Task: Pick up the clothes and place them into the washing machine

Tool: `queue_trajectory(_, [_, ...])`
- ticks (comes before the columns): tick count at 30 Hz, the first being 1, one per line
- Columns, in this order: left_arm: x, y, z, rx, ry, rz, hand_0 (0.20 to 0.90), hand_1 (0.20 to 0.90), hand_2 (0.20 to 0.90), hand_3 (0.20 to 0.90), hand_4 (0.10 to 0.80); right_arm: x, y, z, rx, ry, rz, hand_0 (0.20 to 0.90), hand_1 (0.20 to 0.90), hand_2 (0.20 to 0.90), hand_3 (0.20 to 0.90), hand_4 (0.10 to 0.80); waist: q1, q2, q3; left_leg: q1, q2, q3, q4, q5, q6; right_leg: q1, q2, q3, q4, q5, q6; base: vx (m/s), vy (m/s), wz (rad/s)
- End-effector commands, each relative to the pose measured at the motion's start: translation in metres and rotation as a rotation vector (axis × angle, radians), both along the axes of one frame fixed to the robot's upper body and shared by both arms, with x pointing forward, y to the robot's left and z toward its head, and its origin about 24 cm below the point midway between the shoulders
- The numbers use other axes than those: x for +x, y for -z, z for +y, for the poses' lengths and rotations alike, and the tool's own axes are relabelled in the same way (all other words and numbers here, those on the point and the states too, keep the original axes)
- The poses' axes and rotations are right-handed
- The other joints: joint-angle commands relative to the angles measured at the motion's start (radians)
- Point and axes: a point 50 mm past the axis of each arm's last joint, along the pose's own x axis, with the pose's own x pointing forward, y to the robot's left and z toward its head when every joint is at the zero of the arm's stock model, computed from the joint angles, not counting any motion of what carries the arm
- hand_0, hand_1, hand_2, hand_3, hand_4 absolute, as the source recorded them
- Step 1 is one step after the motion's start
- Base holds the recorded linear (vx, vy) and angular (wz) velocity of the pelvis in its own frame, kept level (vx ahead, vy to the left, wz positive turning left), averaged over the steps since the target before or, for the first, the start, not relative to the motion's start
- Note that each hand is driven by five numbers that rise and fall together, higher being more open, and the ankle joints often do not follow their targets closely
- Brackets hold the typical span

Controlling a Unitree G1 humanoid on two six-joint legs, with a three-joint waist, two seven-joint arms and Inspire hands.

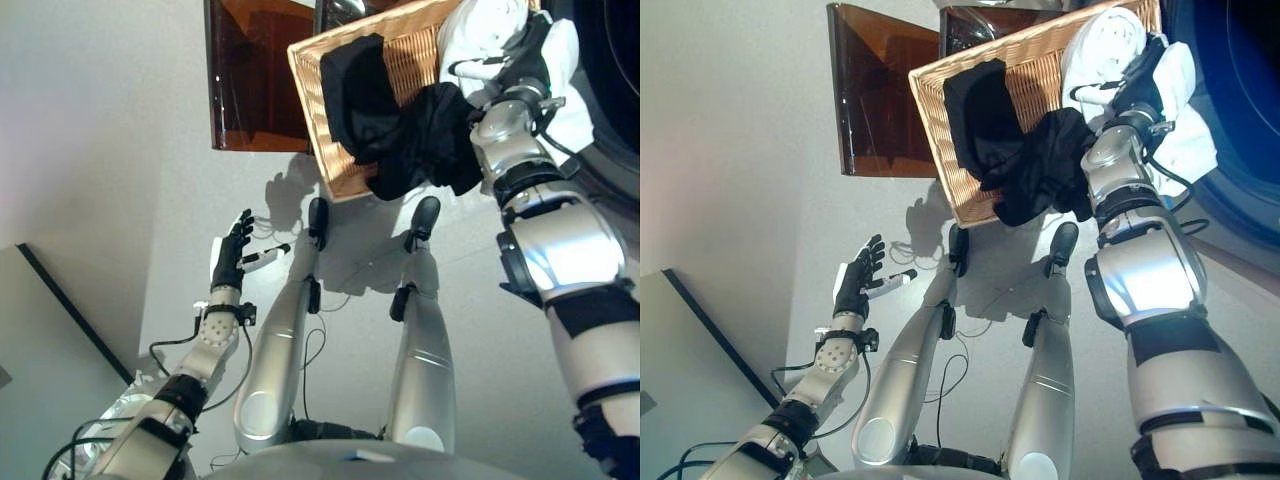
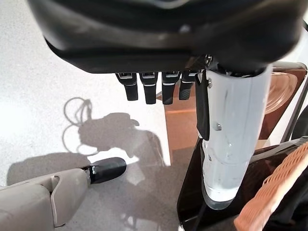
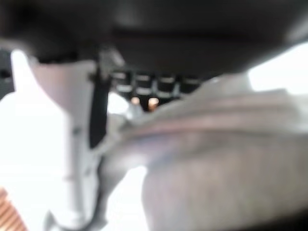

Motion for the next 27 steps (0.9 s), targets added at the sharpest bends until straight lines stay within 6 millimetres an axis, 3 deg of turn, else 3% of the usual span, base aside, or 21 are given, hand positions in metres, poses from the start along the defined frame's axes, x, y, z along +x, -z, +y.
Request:
queue_trajectory(1, [-0.012, -0.009, 0.018, 0.005, -0.034, -0.071, 0.900, 0.900, 0.900, 0.900, 0.800, -0.004, -0.058, 0.004, -0.037, -0.036, -0.190, 0.200, 0.200, 0.200, 0.200, 0.300, 0.039, 0.103, -0.003, -0.030, -0.024, 0.008, -0.094, 0.063, -0.051, -0.056, -0.003, 0.032, 0.149, -0.132, 0.024, 0.000, 0.000, 0.00])
queue_trajectory(18, [-0.016, 0.006, 0.018, 0.020, -0.050, -0.007, 0.900, 0.900, 0.900, 0.900, 0.800, -0.003, -0.040, 0.003, -0.013, -0.009, -0.160, 0.200, 0.200, 0.200, 0.200, 0.300, 0.030, 0.091, -0.003, 0.018, -0.022, 0.014, -0.087, 0.053, -0.046, -0.004, -0.001, 0.025, 0.156, -0.144, 0.023, 0.000, 0.000, 0.00])
queue_trajectory(27, [-0.026, 0.034, 0.024, 0.075, -0.090, 0.134, 0.900, 0.900, 0.900, 0.900, 0.800, -0.002, -0.026, 0.004, 0.117, -0.046, -0.192, 0.200, 0.200, 0.200, 0.200, 0.300, 0.013, 0.068, -0.003, 0.086, -0.017, 0.020, -0.067, 0.030, -0.039, 0.069, -0.002, 0.023, 0.156, -0.151, 0.022, 0.011, -0.003, -0.02])
